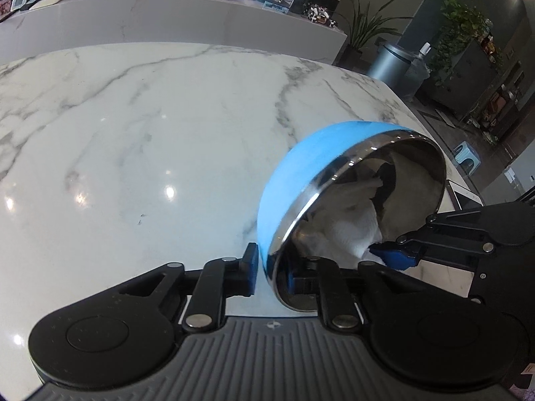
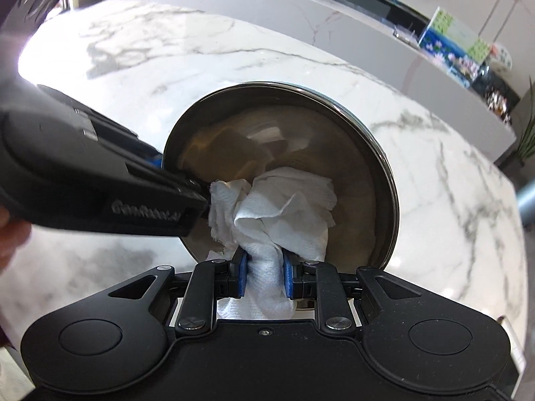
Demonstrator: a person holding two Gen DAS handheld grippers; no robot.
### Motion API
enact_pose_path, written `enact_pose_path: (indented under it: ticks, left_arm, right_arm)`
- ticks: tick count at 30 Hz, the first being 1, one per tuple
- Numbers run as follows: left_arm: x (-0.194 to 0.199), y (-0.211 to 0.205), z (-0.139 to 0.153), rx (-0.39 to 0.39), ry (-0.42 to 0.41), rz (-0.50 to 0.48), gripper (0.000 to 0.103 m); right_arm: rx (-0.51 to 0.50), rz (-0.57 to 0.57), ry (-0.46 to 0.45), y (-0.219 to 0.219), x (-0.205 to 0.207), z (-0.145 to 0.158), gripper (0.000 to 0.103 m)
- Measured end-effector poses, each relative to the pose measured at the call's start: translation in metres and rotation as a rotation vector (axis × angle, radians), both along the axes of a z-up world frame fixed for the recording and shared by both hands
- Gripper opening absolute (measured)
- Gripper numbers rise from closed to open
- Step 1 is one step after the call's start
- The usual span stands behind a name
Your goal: Clean bowl
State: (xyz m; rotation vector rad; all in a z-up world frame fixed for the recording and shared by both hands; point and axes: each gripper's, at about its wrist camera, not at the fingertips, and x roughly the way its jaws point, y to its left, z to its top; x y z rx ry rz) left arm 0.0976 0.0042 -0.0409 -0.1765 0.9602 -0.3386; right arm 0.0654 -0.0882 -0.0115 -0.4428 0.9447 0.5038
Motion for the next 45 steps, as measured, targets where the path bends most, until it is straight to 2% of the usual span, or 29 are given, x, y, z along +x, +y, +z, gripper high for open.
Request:
enact_pose_path:
  ticks: [3, 7, 9, 14, 17, 24, 28, 30, 34, 38, 41, 45]
  left_arm:
    - [-0.002, -0.003, 0.005, 0.034, -0.012, -0.024, 0.011]
    - [-0.009, -0.012, 0.016, 0.160, -0.032, -0.089, 0.011]
    - [-0.012, -0.013, 0.020, 0.192, -0.036, -0.105, 0.011]
    - [-0.013, -0.007, 0.021, 0.191, -0.002, -0.124, 0.011]
    - [-0.014, -0.006, 0.020, 0.197, 0.001, -0.132, 0.011]
    - [-0.015, -0.007, 0.020, 0.209, 0.000, -0.140, 0.012]
    - [-0.015, -0.005, 0.021, 0.208, 0.004, -0.141, 0.012]
    - [-0.014, -0.005, 0.021, 0.206, 0.006, -0.142, 0.012]
    - [-0.013, -0.004, 0.020, 0.200, 0.007, -0.140, 0.012]
    - [-0.010, 0.000, 0.017, 0.162, 0.017, -0.113, 0.013]
    - [-0.009, 0.002, 0.015, 0.142, 0.021, -0.088, 0.023]
    - [-0.007, 0.001, 0.011, 0.110, 0.030, -0.062, 0.026]
  right_arm:
    - [0.037, -0.019, 0.025, -0.003, -0.003, 0.000, 0.019]
    - [0.084, -0.026, 0.068, -0.005, -0.007, 0.004, 0.019]
    - [0.098, -0.019, 0.084, -0.006, -0.006, 0.004, 0.019]
    - [0.089, -0.001, 0.087, -0.004, -0.008, 0.002, 0.019]
    - [0.048, 0.025, 0.063, 0.001, -0.009, -0.001, 0.019]
    - [-0.141, 0.120, -0.073, 0.016, -0.024, -0.009, 0.019]
    - [-0.306, 0.203, -0.209, 0.025, -0.039, -0.018, 0.018]
    - [-0.349, 0.224, -0.242, 0.026, -0.044, -0.021, 0.019]
    - [-0.335, 0.211, -0.230, 0.025, -0.041, -0.021, 0.019]
    - [-0.296, 0.187, -0.204, 0.022, -0.032, -0.018, 0.019]
    - [-0.264, 0.163, -0.177, 0.018, -0.020, -0.013, 0.019]
    - [-0.200, 0.117, -0.131, 0.013, -0.012, -0.009, 0.019]
